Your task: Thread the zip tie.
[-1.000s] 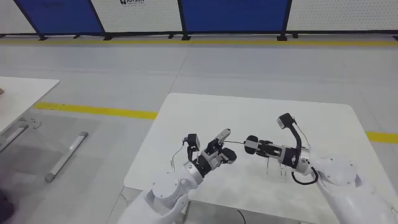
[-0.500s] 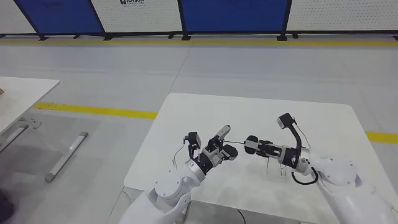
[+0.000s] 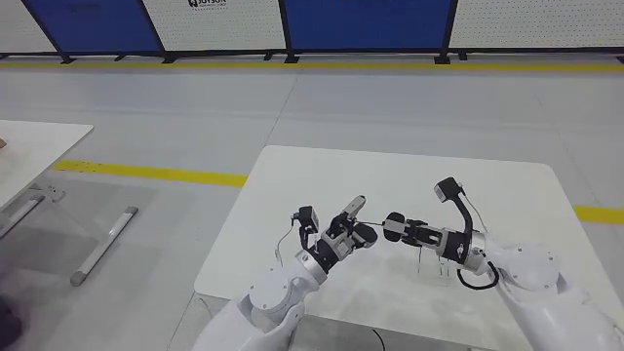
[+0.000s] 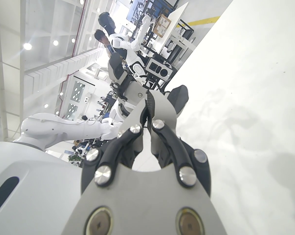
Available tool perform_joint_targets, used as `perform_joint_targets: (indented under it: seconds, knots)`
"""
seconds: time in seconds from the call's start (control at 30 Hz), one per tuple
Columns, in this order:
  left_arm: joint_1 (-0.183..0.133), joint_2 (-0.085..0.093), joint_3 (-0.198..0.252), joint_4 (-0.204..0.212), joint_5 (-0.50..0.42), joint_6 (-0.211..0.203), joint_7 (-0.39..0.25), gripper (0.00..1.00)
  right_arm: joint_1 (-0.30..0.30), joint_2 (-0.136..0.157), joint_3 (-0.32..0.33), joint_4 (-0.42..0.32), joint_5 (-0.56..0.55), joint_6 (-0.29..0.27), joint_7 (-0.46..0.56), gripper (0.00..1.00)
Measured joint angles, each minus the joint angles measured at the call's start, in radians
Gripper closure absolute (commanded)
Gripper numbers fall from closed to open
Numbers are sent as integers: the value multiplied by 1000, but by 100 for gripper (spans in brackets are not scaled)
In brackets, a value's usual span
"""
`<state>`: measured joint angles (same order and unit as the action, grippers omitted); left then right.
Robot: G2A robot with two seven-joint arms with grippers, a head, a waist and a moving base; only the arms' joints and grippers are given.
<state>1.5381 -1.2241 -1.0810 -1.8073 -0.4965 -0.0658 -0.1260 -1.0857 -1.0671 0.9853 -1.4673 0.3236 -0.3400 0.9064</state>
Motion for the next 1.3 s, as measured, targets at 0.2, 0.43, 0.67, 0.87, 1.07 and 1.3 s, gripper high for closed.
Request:
perform_joint_targets:
  seconds: [0.2, 0.43, 0.67, 0.87, 1.07, 1.3]
  knots:
    - [17, 5, -9, 18, 62, -29, -19, 100, 0, 0, 0, 0, 0, 0, 0, 100]
    - [39, 11, -20, 12, 110, -60, -36, 100, 0, 0, 0, 0, 0, 0, 0, 100]
    - [42, 11, -22, 12, 117, -67, -42, 100, 0, 0, 0, 0, 0, 0, 0, 100]
    - [42, 12, -20, 14, 136, -75, -44, 100, 0, 0, 0, 0, 0, 0, 0, 100]
    - [51, 13, -27, 9, 141, -96, -47, 100, 0, 0, 0, 0, 0, 0, 0, 0]
    - [59, 15, -30, 1, 155, -96, -55, 100, 0, 0, 0, 0, 0, 0, 0, 0]
